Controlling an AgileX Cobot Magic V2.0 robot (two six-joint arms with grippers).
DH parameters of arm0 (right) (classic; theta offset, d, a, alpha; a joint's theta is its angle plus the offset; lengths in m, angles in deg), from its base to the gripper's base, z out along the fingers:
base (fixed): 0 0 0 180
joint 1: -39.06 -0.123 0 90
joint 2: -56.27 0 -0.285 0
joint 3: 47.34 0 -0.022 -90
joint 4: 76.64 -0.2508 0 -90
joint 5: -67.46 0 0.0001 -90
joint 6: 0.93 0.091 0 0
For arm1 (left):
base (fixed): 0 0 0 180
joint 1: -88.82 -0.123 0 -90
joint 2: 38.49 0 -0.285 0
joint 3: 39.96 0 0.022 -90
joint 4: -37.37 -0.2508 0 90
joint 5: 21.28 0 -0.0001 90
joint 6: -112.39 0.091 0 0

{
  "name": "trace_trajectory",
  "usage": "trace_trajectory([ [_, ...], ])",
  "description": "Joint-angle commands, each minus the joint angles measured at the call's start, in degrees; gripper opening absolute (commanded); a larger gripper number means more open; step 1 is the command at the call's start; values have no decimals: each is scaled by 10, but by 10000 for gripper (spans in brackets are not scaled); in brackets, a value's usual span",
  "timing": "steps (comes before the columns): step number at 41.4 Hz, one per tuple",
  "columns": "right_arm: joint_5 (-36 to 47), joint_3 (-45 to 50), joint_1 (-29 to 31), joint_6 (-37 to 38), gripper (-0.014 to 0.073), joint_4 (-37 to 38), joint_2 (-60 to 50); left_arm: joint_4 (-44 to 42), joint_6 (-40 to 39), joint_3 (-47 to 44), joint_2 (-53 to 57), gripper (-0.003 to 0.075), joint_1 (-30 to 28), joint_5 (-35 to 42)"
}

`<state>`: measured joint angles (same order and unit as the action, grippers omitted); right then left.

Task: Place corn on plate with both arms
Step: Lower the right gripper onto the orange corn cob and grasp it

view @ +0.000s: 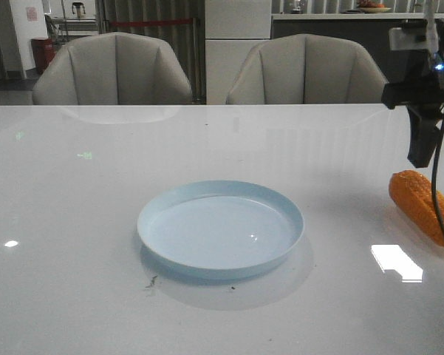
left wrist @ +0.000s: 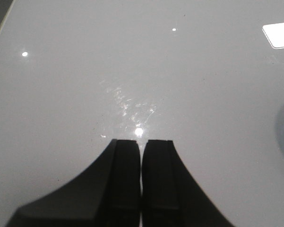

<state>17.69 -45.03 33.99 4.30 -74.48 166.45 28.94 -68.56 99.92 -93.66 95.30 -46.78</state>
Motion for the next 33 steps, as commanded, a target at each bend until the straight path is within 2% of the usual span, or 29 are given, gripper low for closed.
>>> trace_trajectory([
  [1, 7, -28, 2, -2, 449, 12, -1, 3, -6, 16, 8, 126, -1, 54],
  [12, 9, -35, 2, -1, 503, 12, 49, 3, -6, 16, 8, 126, -1, 58],
  [24, 7, -36, 2, -1, 496, 11, 70, 0, -6, 16, 8, 126, -1, 58],
  [27, 7, -36, 2, -1, 467, 11, 70, 0, -6, 16, 8, 126, -1, 58],
  [33, 12, -36, 2, -1, 328, 11, 70, 0, -6, 16, 8, 126, -1, 60],
])
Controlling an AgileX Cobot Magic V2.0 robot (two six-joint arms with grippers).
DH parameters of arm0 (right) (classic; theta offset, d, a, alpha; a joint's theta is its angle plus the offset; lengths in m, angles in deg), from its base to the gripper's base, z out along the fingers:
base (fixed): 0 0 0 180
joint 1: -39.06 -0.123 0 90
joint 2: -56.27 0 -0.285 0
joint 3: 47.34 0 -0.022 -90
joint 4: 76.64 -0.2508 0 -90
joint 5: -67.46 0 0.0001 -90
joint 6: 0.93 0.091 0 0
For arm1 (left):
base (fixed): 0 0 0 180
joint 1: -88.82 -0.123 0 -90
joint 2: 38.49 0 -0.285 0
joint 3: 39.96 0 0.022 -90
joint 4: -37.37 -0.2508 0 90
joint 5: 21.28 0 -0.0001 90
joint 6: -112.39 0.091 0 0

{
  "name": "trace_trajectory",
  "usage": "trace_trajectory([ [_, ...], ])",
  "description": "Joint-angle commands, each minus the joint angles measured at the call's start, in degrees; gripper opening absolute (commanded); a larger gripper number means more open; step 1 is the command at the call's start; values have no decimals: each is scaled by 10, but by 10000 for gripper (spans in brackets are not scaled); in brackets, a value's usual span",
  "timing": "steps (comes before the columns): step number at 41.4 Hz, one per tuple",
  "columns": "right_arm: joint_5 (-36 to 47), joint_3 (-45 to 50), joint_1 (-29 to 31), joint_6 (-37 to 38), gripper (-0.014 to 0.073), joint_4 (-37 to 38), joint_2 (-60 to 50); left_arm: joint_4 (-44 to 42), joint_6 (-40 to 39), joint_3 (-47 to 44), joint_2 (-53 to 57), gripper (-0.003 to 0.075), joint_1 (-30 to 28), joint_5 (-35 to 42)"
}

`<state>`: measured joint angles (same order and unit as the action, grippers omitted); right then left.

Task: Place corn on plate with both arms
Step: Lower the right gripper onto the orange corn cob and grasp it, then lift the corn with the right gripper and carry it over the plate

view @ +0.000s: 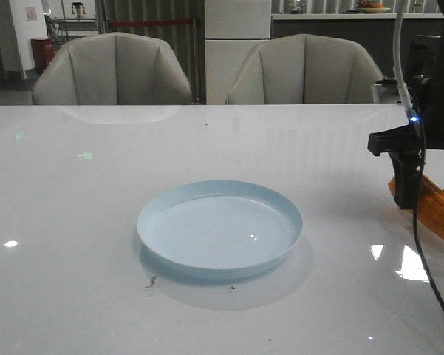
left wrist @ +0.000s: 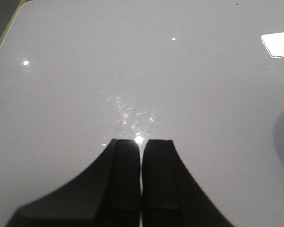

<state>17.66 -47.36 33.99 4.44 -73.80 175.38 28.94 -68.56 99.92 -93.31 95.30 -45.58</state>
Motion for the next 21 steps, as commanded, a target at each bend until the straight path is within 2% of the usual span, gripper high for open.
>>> trace_trajectory([
  [1, 13, -12, 2, -3, 309, 5, -20, 0, -6, 16, 5, 126, -1, 48],
  [9, -9, -34, 1, -3, 276, 3, -20, 0, -6, 16, 5, 126, -1, 48],
  [17, -75, -130, -1, -8, 276, -4, -20, 0, -6, 16, 5, 126, -1, 52],
  [21, -105, -191, -7, -50, 276, -36, -20, 0, -6, 16, 5, 126, -1, 54],
])
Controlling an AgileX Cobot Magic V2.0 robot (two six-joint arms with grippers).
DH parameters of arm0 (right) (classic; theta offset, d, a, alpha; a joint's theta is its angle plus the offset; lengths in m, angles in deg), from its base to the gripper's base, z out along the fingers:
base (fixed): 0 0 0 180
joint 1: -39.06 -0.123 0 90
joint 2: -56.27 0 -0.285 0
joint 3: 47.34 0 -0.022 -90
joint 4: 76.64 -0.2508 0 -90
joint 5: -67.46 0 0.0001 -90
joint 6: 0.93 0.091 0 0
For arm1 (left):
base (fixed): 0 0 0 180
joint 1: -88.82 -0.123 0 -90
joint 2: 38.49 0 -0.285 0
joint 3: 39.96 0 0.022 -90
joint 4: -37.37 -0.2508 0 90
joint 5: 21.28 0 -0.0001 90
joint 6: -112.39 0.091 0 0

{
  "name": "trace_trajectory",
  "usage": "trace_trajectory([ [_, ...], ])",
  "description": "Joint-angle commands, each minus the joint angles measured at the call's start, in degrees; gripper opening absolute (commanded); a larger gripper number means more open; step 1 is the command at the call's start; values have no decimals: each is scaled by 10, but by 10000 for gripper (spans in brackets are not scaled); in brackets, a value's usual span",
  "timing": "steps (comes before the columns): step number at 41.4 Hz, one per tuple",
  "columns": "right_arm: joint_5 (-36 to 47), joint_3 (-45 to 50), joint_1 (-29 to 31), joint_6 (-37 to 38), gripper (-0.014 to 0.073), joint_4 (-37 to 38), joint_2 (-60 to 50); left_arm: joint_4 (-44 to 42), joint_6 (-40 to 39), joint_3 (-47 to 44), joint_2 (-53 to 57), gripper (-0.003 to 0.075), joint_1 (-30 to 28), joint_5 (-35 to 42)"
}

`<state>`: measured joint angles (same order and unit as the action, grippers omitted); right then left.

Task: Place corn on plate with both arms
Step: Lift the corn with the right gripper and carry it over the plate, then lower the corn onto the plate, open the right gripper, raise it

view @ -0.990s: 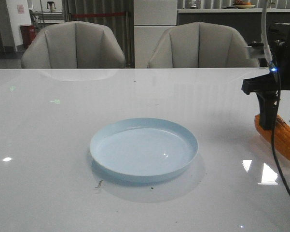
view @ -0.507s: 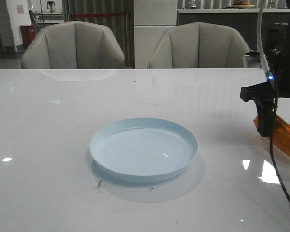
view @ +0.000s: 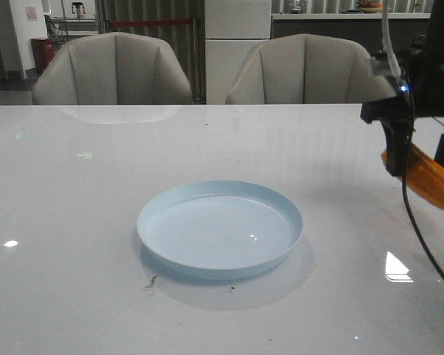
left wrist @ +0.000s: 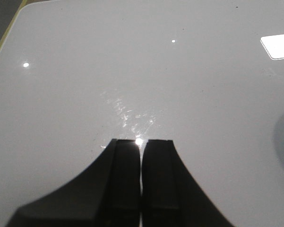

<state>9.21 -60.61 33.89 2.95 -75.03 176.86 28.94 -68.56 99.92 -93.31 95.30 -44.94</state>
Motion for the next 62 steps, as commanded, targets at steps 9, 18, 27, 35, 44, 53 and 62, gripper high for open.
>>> trace_trajectory([
  [9, -64, -153, -52, -77, 276, -117, -34, 0, -6, 16, 1, 126, -1, 52],
  [18, -60, -166, -135, -77, 276, -138, -32, 0, -6, 16, 1, 126, -1, 58],
  [27, -44, -166, -205, -77, 276, -138, 5, 0, -6, 16, 1, 126, -1, 58],
  [35, -45, -166, -240, -77, 276, -138, 58, 0, -6, 16, 1, 126, -1, 58],
  [44, -42, -166, -244, -77, 276, -147, 88, 0, -6, 16, 1, 126, -1, 58],
  [53, -41, -166, -244, -77, 276, -147, 88, 0, -6, 16, 1, 126, -1, 58],
  [62, -55, -166, -244, -77, 343, -147, 89, 0, -6, 16, 1, 126, -1, 58],
])
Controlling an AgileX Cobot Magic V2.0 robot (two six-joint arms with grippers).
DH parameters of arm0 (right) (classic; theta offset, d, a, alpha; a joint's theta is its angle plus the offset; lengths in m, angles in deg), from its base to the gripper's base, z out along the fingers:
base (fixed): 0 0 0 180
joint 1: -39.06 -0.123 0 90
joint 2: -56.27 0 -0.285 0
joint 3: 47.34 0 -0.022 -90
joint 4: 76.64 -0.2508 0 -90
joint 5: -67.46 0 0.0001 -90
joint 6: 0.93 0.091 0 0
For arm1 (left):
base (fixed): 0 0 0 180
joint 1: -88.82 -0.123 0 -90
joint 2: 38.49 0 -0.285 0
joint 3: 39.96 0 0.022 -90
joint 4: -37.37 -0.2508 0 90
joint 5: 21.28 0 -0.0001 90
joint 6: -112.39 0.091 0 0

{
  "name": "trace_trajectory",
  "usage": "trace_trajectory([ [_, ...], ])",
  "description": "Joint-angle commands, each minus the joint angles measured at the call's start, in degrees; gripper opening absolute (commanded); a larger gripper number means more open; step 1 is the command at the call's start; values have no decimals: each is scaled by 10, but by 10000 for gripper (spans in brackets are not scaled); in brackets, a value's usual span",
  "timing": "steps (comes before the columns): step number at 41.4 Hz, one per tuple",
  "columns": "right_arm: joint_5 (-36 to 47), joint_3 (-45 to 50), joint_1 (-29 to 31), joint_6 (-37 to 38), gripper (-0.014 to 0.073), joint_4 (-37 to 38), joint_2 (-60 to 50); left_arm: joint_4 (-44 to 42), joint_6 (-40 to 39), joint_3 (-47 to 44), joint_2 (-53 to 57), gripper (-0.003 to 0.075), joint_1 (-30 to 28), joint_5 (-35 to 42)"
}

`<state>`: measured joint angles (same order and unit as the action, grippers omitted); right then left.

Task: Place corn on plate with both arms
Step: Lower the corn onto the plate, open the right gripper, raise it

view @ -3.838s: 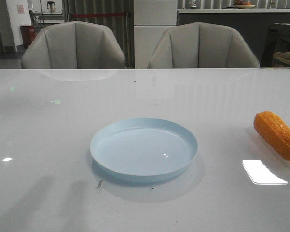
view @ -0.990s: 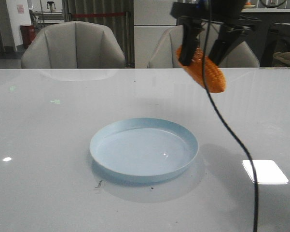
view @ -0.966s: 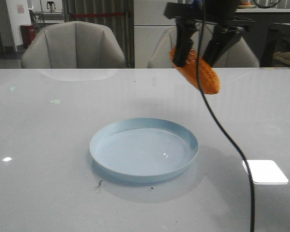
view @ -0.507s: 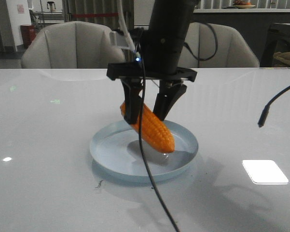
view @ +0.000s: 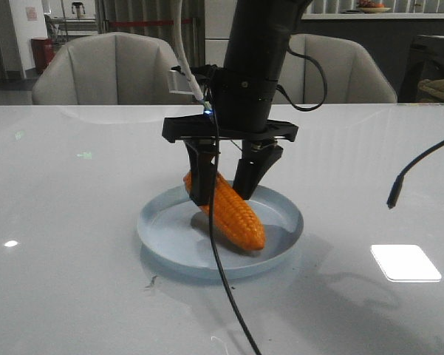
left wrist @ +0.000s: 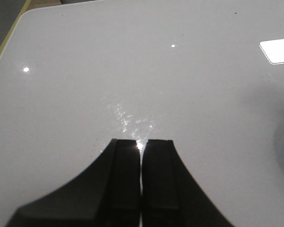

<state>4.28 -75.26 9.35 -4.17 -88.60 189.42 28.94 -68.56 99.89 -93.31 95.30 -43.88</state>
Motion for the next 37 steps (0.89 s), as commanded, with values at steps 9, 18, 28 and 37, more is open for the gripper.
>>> trace_trajectory([
  [9, -25, -19, 1, -5, 507, -12, -37, 0, -6, 17, 1, 126, -1, 47],
  [18, -39, -57, 2, -5, 509, -12, -37, 0, -6, 17, 1, 126, -1, 46],
  [28, -130, -184, 8, -5, 509, 46, -56, 0, -6, 17, 1, 126, -1, 46],
  [37, -121, -204, 53, -5, 509, 56, -154, 0, -6, 17, 1, 126, -1, 46],
])
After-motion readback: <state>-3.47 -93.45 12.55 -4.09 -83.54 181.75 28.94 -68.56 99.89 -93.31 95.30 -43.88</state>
